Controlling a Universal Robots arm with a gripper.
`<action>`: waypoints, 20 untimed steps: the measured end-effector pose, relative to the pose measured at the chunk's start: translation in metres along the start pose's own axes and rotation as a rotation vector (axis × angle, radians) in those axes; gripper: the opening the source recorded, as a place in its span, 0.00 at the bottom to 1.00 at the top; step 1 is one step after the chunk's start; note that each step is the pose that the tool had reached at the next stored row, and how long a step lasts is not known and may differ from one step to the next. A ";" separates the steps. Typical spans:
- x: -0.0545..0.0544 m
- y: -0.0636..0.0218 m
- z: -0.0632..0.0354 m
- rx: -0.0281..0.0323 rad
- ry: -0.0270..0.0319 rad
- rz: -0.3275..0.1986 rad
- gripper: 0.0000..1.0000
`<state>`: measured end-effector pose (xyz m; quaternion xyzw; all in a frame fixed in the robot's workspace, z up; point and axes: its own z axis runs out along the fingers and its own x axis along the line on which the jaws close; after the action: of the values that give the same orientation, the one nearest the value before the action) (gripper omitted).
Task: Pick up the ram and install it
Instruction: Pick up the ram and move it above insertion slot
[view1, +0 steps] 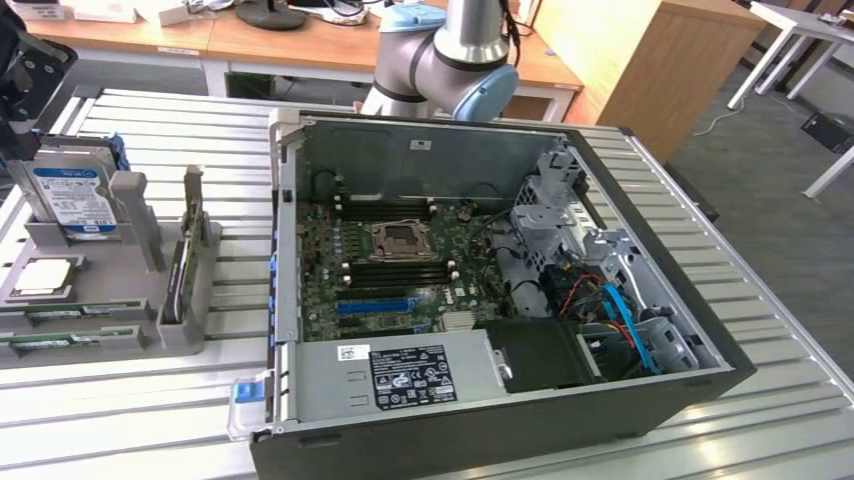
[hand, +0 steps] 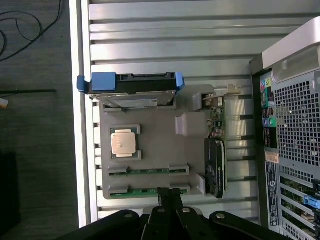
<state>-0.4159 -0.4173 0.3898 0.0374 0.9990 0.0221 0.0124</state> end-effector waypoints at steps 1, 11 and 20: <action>0.000 0.0000 0.0000 0.0000 -0.0001 0.000 0.11; 0.000 0.0000 0.0000 -0.0002 0.0005 -0.011 0.11; 0.000 0.0000 0.0001 -0.0029 0.0067 -0.152 0.11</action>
<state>-0.4159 -0.4173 0.3898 -0.0388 0.9989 0.0227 0.0108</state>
